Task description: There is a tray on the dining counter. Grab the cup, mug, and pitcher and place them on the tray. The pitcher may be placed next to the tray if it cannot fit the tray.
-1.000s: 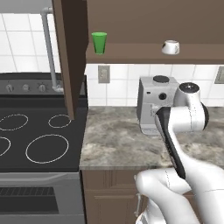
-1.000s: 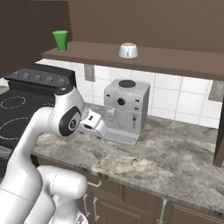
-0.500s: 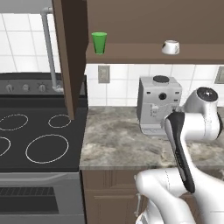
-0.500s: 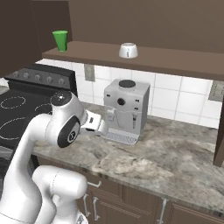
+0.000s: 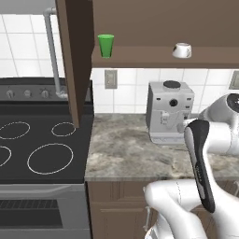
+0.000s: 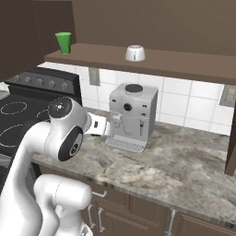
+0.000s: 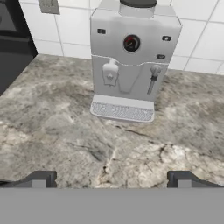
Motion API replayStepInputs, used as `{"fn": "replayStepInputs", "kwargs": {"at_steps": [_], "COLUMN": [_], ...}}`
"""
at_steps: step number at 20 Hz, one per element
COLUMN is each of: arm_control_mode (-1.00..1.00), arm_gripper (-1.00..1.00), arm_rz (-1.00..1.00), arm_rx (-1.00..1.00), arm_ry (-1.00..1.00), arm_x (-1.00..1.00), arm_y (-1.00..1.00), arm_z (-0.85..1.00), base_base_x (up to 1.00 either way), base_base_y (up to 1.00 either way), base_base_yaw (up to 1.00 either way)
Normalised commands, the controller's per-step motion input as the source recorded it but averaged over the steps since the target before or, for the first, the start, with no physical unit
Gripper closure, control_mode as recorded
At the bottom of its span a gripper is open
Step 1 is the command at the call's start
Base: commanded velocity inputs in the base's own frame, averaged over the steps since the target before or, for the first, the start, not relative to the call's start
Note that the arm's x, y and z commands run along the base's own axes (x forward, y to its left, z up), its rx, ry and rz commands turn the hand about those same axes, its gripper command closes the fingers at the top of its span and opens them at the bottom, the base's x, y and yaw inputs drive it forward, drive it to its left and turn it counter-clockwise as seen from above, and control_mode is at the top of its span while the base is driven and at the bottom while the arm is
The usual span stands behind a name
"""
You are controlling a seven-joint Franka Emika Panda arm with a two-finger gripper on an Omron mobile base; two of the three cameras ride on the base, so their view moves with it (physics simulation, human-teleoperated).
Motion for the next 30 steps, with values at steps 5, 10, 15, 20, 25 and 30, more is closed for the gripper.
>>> {"fn": "replayStepInputs", "kwargs": {"at_steps": [5,10,15,20,25,30], "arm_control_mode": [-1.00,-1.00,-1.00,-1.00,-1.00,-1.00], "arm_gripper": [-1.00,-1.00,-1.00,-1.00,-1.00,-1.00], "arm_rz": [0.00,0.00,-0.03,-0.06,-0.11,-0.09], "arm_rx": [0.00,0.00,0.00,-0.01,0.00,0.01], "arm_ry": [-0.17,-0.15,-0.07,-0.09,-0.21,-0.09], "arm_x": [-0.01,-0.01,0.00,0.00,0.00,0.00], "arm_y": [-0.13,-0.06,-0.10,-0.12,-0.10,-0.11], "arm_z": [0.49,0.43,0.45,0.45,0.45,0.50], "base_base_x": [0.00,0.00,0.00,0.00,0.00,0.00], "base_base_y": [0.00,0.00,0.00,0.00,0.00,0.00], "base_base_yaw": [0.00,0.00,0.00,0.00,0.00,0.00]}}
